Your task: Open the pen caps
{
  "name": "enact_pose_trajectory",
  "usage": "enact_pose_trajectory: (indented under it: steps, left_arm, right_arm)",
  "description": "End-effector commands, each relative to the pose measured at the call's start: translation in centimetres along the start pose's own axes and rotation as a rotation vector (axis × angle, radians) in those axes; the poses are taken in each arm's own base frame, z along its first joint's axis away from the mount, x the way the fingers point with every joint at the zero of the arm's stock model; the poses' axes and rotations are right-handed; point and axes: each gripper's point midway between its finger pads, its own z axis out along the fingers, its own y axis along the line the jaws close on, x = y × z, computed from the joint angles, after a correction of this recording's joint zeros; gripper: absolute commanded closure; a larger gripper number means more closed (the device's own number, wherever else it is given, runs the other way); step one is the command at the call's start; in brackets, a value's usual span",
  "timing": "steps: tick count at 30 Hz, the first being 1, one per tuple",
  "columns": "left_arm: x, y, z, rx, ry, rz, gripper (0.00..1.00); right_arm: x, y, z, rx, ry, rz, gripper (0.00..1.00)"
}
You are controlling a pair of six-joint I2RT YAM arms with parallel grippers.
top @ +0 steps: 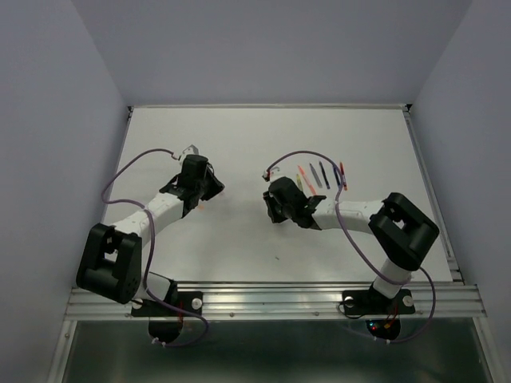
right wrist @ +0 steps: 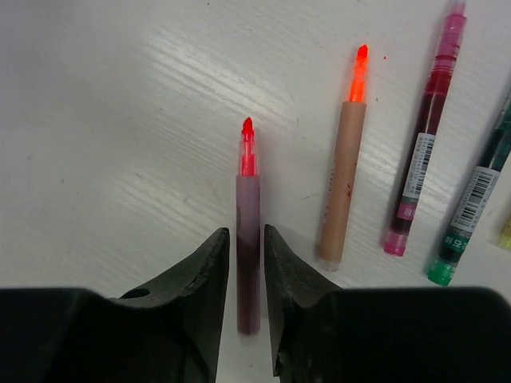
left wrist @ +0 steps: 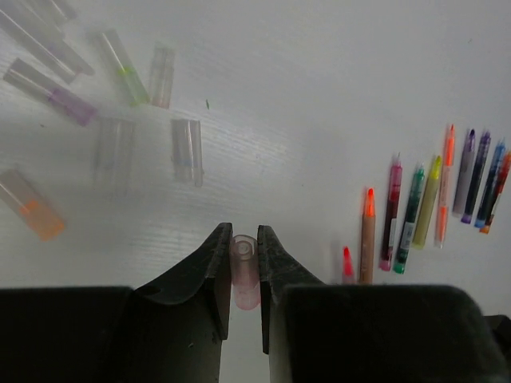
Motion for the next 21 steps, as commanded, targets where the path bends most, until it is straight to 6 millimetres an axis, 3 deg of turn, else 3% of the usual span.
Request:
enact_pose_trajectory:
  steps: [1, 8, 13, 15, 17, 21]
  left_arm:
    - [1.4, 1.0, -1.0, -0.052, 0.001, 0.028, 1.0]
    - [3.2, 3.2, -0.4, -0.146, 0.032, 0.023, 1.0]
    - [3.8, 4.0, 0.2, -0.197, 0.048, 0.03, 1.0]
    - [3.9, 4.6, 0.5, -0.228, 0.051, 0.034, 0.94]
    - [3.9, 4.9, 0.6, -0.252, 0.053, 0.039, 0.8]
    - [4.1, 5.7, 1.5, -0.298, 0.061, 0.049, 0.76]
  right_arm:
    - [-2.0, -1.2, 0.7, 0.078, -0.049, -0.015, 0.69]
    - [-0.4, -2.3, 1.9, 0.131, 0.02, -0.009, 0.61]
    - [-2.7, -1.8, 0.2, 0.11, -0.042, 0.0, 0.61]
    - [-3.7, -1.6, -0.5, 0.094, -0.066, -0.003, 0.58]
    - [-5.3, -1.3, -1.7, 0.082, -0.106, 0.003, 0.53]
    - [-8.2, -1.1, -4.2, 0.071, -0.192, 0.022, 0.48]
